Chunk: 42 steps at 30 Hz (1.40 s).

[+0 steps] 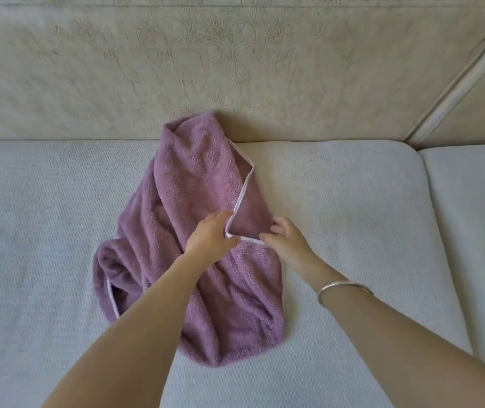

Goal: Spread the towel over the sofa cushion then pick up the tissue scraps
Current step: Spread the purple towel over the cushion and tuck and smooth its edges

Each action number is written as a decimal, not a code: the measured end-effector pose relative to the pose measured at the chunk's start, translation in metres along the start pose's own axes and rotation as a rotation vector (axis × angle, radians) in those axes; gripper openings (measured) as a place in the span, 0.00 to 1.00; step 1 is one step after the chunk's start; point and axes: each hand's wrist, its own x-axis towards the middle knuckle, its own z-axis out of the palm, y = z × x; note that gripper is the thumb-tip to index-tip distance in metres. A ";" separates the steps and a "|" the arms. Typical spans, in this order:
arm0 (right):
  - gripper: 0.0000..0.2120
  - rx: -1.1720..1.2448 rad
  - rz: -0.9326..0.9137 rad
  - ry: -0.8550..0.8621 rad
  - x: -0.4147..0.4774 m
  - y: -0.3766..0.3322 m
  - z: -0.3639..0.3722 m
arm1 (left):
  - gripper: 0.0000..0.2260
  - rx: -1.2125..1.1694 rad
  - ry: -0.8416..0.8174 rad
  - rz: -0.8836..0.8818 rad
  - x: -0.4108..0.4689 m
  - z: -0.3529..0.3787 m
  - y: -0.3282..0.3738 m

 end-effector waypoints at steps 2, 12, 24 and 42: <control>0.29 -0.101 -0.022 0.005 0.007 0.010 0.004 | 0.26 0.228 -0.044 0.084 0.010 0.006 -0.003; 0.09 -0.555 -0.186 0.105 0.024 0.046 0.009 | 0.09 0.590 -0.003 0.226 0.030 0.038 0.005; 0.08 -0.438 -0.096 0.224 0.001 0.099 -0.131 | 0.10 0.615 0.050 0.211 0.056 0.071 0.127; 0.08 -0.375 0.136 0.494 -0.054 0.250 -0.441 | 0.11 0.475 -0.021 0.492 0.087 0.300 0.444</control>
